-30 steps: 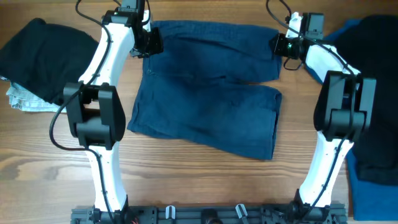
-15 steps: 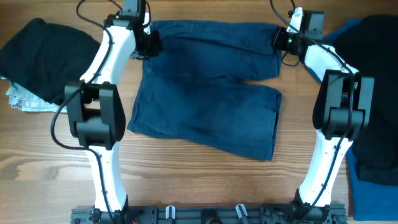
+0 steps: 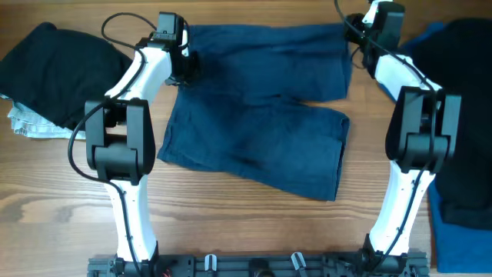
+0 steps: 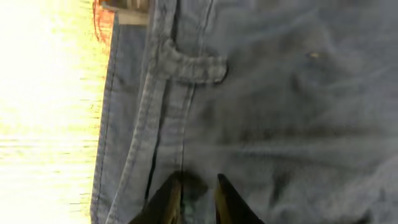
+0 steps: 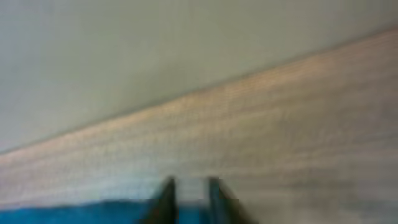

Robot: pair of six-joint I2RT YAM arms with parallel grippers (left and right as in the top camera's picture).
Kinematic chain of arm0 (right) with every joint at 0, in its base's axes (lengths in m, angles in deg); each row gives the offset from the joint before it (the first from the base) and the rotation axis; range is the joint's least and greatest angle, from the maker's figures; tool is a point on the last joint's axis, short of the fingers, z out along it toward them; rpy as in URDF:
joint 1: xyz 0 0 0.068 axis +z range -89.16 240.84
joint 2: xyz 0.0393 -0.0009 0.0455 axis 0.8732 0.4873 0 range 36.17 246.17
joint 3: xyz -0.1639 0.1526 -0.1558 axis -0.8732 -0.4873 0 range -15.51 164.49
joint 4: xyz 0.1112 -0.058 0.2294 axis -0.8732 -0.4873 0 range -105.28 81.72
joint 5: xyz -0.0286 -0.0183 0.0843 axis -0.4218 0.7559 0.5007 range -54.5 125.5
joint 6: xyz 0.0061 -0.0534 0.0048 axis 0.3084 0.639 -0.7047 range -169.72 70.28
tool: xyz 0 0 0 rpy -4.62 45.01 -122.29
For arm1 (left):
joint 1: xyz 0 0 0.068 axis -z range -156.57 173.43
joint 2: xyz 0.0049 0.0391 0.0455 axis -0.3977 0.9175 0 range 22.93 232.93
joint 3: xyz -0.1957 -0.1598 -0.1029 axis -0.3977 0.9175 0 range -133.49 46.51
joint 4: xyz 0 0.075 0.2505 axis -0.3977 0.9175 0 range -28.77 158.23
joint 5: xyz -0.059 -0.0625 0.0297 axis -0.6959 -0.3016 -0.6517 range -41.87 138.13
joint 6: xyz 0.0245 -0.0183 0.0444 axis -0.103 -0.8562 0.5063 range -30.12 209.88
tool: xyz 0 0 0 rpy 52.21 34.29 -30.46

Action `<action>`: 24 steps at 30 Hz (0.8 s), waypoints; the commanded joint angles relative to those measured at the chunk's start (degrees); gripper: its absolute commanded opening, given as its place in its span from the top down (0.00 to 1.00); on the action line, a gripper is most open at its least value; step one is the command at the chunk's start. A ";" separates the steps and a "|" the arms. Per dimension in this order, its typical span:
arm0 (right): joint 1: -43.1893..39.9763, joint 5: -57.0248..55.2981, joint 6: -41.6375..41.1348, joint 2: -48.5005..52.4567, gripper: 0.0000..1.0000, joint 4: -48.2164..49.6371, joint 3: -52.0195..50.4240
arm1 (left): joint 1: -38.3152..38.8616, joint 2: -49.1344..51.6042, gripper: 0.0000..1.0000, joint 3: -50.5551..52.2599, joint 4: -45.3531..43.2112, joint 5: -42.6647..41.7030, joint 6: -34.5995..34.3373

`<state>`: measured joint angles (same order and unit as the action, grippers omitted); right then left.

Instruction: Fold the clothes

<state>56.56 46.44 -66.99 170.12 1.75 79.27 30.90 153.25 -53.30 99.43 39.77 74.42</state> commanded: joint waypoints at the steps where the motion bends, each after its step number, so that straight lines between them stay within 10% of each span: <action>1: -0.09 -2.01 2.75 -0.11 0.39 2.21 1.18 | 0.15 0.04 0.70 0.07 -1.16 0.74 -0.44; 4: -0.09 2.12 2.75 -2.56 0.12 0.55 1.16 | -0.02 -2.34 0.60 -1.77 -1.09 1.01 -0.44; 10: -0.07 0.87 4.22 -24.17 0.00 -35.21 1.16 | -4.42 -19.52 0.34 -2.16 12.15 0.68 -2.19; 24: 8.57 1.31 -4.59 -39.69 0.00 -88.32 -1.97 | -5.07 -42.29 0.30 4.90 41.11 2.47 -7.58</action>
<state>59.93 47.47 -68.09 131.45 -85.70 80.32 25.63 118.68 -53.57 140.28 41.49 69.59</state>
